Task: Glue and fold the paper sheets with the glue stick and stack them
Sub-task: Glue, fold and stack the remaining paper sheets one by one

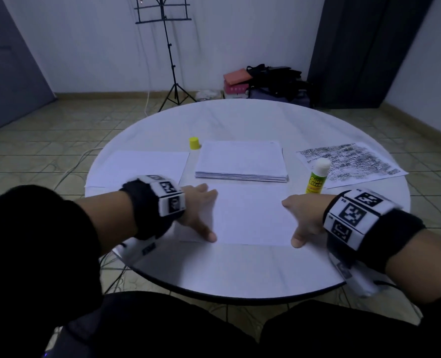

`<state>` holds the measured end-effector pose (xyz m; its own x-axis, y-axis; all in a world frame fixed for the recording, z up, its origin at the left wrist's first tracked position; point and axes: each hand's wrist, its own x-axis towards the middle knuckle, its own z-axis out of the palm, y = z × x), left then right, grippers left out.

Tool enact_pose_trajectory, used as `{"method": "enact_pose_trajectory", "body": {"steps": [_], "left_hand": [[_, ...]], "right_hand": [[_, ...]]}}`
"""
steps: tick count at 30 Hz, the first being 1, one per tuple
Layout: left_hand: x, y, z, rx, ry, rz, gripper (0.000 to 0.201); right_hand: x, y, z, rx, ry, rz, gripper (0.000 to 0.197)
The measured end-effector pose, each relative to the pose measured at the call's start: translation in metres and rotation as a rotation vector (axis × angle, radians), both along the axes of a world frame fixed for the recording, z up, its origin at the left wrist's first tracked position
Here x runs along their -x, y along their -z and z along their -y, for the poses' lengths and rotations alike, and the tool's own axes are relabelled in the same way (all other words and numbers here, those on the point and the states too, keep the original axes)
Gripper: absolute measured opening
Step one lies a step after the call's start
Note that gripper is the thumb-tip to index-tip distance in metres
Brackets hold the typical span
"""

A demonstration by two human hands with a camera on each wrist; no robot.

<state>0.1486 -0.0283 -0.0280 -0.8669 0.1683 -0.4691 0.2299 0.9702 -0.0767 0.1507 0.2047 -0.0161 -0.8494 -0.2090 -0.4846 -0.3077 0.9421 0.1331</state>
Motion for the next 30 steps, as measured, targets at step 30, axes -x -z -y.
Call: {"method": "enact_pose_trajectory", "body": {"steps": [30], "left_hand": [[-0.012, -0.002, 0.039, 0.032, 0.031, -0.020, 0.115]], "right_hand": [[0.002, -0.005, 0.002, 0.096, -0.022, 0.124, 0.104]]}}
